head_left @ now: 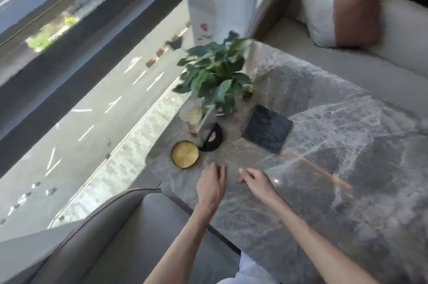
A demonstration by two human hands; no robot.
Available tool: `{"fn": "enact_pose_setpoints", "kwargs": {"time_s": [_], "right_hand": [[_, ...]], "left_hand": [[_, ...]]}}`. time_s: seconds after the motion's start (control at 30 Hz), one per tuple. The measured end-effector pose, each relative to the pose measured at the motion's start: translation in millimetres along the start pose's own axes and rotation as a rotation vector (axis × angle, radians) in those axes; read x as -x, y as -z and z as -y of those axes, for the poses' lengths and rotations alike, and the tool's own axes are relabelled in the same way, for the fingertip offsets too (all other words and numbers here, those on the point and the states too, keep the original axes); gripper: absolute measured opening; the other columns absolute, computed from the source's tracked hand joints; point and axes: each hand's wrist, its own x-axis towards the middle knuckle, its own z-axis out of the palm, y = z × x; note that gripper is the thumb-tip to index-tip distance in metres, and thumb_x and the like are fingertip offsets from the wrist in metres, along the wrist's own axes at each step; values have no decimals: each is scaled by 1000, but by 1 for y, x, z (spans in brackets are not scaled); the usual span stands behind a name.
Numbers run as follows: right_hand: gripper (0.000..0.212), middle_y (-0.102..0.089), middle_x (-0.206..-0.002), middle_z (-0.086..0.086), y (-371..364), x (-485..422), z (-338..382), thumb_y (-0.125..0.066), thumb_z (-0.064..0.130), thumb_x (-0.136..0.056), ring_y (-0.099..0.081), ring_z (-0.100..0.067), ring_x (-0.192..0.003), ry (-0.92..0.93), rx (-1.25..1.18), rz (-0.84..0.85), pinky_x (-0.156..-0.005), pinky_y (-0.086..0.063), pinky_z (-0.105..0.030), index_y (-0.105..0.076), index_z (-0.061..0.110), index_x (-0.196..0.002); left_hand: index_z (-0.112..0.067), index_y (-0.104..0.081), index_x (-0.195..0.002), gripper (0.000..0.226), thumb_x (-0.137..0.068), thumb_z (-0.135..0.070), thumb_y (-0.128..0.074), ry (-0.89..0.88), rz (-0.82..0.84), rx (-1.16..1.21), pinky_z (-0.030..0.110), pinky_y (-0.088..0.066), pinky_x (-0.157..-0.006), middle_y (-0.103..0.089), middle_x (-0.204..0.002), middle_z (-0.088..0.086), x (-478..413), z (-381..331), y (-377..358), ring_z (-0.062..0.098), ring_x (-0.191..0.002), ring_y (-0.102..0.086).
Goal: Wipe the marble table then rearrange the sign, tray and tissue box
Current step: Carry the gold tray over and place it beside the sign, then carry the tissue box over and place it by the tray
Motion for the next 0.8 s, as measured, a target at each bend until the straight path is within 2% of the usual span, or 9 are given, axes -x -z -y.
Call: {"fn": "enact_pose_setpoints", "kwargs": {"time_s": [0.1,0.27,0.33,0.4,0.47,0.57,0.7,0.8], "right_hand": [[40,-65,-68,8,62,33,-47,-49,37,-100,-59,-6,-67,-61,-22,-151,-68,-43,-24,-59,21,-65],[40,-60,-65,-1,174,115,-142,-50,33,-100,-52,-13,-60,-232,-154,-489,-55,-35,-16,-57,20,-64],[42,-61,-64,-2,215,155,-197,-52,34,-100,-53,-12,-58,-325,-241,-632,-61,-41,-23,-56,20,-60],[44,-66,-65,-5,234,177,-234,-53,36,-98,-57,-15,-62,-354,-302,-695,-70,-48,-36,-57,21,-57],[44,-68,-63,-4,258,211,-282,-54,37,-97,-59,-16,-64,-416,-400,-789,-73,-52,-42,-60,24,-55],[42,-63,-57,3,290,252,-353,-58,29,-96,-62,-19,-67,-450,-518,-895,-80,-53,-48,-61,20,-55],[33,-69,-68,-4,338,285,-435,-57,30,-96,-69,-33,-80,-496,-607,-925,-86,-55,-53,-65,18,-65],[19,-69,-78,-2,395,299,-484,-61,24,-96,-68,-30,-85,-480,-621,-1016,-84,-54,-43,-68,16,-81]], "left_hand": [[-18,-48,-83,37,-100,-49,-38,-130,193,-137,38,-46,-73,-63,-97,6,21,-57,-38,29,-90,-63],[-10,-57,-98,38,-101,-44,-40,-411,439,-245,45,-50,-81,-60,-111,12,70,-173,-122,37,-103,-62],[-9,-57,-102,37,-101,-43,-42,-541,537,-291,46,-51,-82,-59,-115,13,104,-224,-164,39,-105,-62],[-8,-57,-102,36,-101,-41,-43,-621,565,-334,46,-51,-83,-59,-114,13,119,-250,-188,39,-105,-62],[-7,-57,-99,36,-101,-41,-44,-705,614,-348,44,-51,-82,-60,-112,11,152,-283,-224,36,-103,-63],[-8,-56,-102,31,-100,-37,-47,-760,676,-354,42,-48,-81,-62,-109,10,198,-322,-277,34,-102,-64],[-8,-49,-115,23,-98,-23,-46,-751,736,-363,39,-43,-72,-66,-110,13,243,-363,-346,39,-101,-63],[-10,-50,-125,29,-98,-20,-41,-669,744,-365,39,-50,-81,-68,-115,16,267,-400,-396,38,-104,-64]]}}
